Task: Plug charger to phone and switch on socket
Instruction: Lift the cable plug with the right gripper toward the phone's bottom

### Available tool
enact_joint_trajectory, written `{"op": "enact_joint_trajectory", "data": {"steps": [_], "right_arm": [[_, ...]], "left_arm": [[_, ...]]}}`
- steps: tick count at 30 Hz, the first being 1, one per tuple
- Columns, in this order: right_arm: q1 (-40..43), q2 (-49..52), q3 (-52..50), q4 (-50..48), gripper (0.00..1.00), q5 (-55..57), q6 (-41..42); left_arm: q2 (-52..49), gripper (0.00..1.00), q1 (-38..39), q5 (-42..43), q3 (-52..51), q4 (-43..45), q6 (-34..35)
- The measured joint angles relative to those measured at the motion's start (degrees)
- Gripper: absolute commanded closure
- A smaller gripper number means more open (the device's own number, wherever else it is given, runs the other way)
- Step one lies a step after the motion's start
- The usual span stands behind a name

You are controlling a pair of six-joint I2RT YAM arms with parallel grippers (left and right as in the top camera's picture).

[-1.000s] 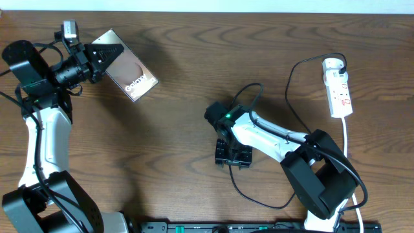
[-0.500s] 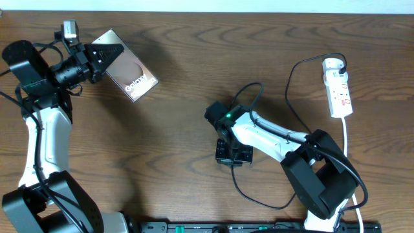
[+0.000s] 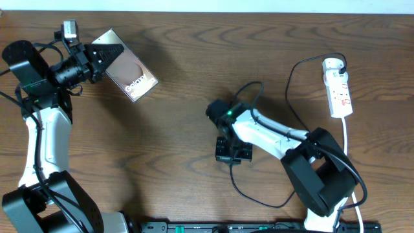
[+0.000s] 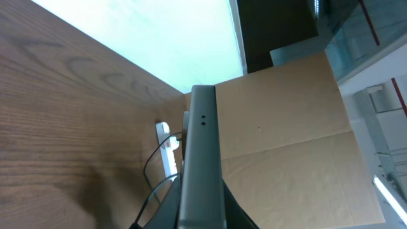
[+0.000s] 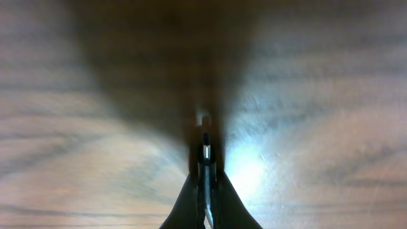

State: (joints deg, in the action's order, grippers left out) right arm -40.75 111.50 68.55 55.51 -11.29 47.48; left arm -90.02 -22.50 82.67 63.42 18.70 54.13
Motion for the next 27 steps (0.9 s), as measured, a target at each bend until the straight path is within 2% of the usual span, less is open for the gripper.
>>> {"op": "enact_joint_trajectory", "data": {"steps": [5,10,14,18,21,27], "right_arm": [[4.5,3.0,6.7,2.8,0.99,-1.8,-5.1],[10.9,3.3,18.6,3.5,0.99,-12.5,-16.5],[14.8,3.3,27.1,3.8,0.99,-29.2,-31.5],[15.4,3.2,29.0,4.8,0.99,-43.4,-47.0],[14.7,3.2,29.0,8.0,0.99,-49.1,-57.3],[10.5,3.2,29.0,9.6,0.99,-53.8,-71.8]], "left_arm": [[0.0,0.93,0.0,1.1,0.0,-0.1,0.0],[0.0,0.93,0.0,2.0,0.0,-0.2,0.0],[0.0,0.93,0.0,4.1,0.0,-0.3,-0.5],[0.0,0.93,0.0,4.9,0.0,-0.3,-0.6],[0.0,0.93,0.0,5.4,0.0,-0.3,-0.6],[0.0,0.93,0.9,5.6,0.0,-0.3,-0.7]]}}
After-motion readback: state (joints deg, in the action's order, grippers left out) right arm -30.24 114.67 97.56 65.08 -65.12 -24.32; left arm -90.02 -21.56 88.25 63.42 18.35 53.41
